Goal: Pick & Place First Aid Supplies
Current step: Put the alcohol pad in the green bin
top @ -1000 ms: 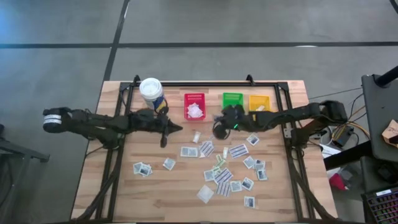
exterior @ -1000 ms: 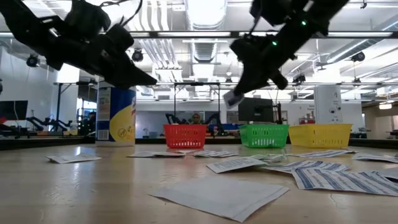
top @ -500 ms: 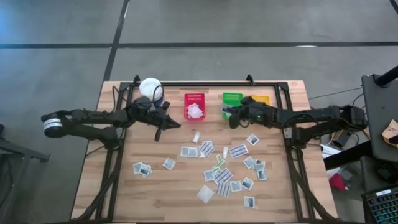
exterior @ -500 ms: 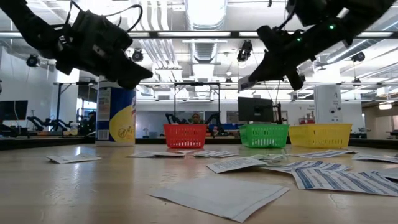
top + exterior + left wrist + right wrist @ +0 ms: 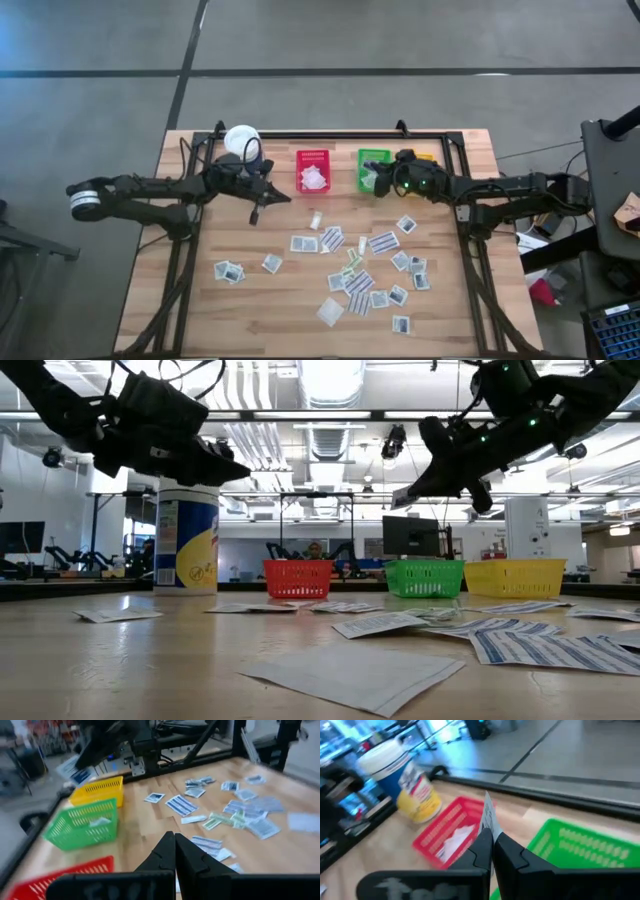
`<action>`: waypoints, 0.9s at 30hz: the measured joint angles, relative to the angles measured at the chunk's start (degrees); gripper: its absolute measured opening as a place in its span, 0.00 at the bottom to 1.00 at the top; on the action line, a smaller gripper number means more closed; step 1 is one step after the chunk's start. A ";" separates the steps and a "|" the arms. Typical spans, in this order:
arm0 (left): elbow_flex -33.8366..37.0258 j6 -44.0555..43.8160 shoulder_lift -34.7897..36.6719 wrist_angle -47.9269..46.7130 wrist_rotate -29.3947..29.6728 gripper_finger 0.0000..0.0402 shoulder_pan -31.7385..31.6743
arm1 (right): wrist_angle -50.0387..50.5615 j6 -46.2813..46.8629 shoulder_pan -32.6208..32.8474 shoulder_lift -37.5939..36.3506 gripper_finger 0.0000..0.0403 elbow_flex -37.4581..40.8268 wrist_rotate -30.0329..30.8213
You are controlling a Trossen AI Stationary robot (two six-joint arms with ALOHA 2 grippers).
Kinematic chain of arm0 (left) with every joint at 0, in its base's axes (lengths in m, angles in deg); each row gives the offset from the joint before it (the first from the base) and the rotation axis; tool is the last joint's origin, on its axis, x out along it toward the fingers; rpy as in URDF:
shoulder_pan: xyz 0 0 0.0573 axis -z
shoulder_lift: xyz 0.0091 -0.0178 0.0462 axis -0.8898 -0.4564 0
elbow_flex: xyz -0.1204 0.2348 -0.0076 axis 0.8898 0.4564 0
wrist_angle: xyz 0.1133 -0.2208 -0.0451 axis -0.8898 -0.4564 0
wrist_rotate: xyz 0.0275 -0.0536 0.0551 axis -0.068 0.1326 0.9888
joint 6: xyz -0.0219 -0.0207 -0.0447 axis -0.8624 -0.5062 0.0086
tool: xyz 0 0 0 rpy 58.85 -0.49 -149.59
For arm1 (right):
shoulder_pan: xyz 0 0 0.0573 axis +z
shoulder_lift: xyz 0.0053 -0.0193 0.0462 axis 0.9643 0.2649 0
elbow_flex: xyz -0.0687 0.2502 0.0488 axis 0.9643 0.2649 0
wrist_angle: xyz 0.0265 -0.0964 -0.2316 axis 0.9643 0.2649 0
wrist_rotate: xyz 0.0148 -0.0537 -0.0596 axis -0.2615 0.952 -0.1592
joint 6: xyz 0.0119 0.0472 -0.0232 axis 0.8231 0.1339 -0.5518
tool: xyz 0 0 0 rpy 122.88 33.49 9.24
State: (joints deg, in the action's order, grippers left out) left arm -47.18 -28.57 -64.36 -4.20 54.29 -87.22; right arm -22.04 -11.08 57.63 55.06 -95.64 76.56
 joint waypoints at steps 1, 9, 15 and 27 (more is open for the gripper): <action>0.00 1.66 0.00 0.08 0.01 0.00 -0.08 | 0.01 0.03 -0.91 0.00 0.02 -0.01 0.00; -1.88 0.76 -0.04 0.69 0.07 0.00 -0.42 | 6.68 4.34 -5.90 0.04 0.02 -0.01 -0.04; -1.88 -2.24 -0.07 0.35 0.07 0.00 -0.42 | 11.04 9.42 -7.05 2.59 0.02 0.01 -0.01; -1.79 -11.71 -0.07 -5.49 0.05 0.00 -0.30 | 10.73 13.44 -6.88 13.20 0.02 -1.80 -5.89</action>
State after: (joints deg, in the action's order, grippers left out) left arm -48.97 -40.28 -64.42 -9.70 54.34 -87.52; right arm -11.32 2.36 50.75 68.25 -97.43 70.67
